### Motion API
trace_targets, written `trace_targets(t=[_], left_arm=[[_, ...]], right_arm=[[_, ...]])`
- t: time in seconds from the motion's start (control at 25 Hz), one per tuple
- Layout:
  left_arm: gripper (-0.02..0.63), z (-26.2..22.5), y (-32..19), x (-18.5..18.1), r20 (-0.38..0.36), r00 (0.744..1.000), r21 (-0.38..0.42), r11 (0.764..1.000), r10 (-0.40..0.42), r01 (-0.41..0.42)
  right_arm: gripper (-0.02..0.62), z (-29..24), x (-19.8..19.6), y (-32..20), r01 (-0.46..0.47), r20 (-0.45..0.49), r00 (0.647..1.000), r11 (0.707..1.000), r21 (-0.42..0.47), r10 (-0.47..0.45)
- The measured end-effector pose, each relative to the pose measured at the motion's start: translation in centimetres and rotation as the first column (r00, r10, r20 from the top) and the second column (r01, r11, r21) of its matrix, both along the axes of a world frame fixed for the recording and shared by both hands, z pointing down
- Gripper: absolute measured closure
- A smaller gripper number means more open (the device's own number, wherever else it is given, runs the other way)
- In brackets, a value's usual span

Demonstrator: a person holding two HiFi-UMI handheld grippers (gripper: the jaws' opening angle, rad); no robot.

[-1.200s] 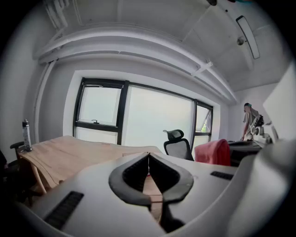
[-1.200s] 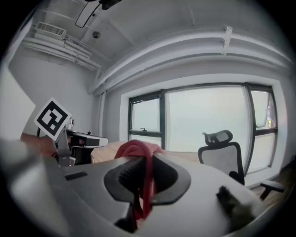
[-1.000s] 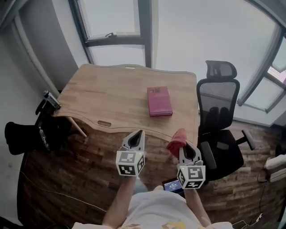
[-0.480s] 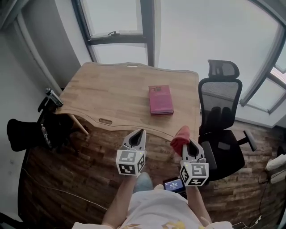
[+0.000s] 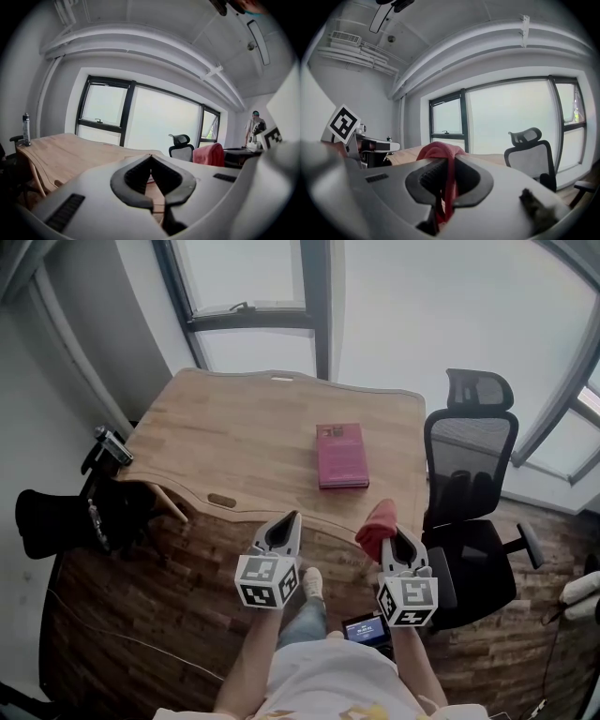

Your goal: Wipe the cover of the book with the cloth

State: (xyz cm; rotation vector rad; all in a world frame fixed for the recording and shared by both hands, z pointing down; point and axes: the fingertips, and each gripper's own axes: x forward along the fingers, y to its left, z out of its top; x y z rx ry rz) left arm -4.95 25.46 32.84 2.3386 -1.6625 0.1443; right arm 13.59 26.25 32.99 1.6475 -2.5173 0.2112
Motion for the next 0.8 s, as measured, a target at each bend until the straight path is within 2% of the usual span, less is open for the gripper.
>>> trace_targets(t=[0.16, 0.32, 0.64, 0.8], left_arm=[[0.594, 0.5, -4.1, -0.5, -0.021, 1.000, -0.008, 1.000, -0.007, 0.007], [0.594, 1.0, -9.6, -0.5, -0.024, 1.000, -0.024, 1.000, 0.004, -0.004], [0.594, 2.9, -20.4, -0.2, 0.049, 0.993, -0.065, 0.992, 0.109, -0.106], [0.594, 3.5, -25.1, -1.0, 0.082, 0.989, -0.036, 0.992, 0.124, -0.121]], right_arm=[[0.554, -0.5, -0.7, -3.6, 0.024, 0.014, 1.000, 0.999, 0.021, -0.024], [0.554, -0.2, -1.3, -8.5, 0.021, 0.001, 1.000, 1.000, -0.002, -0.021], [0.554, 1.1, -2.7, -18.5, -0.010, -0.008, 1.000, 0.998, -0.058, 0.010], [0.554, 2.2, -3.3, -22.4, -0.028, -0.019, 0.999, 0.996, -0.087, 0.026]])
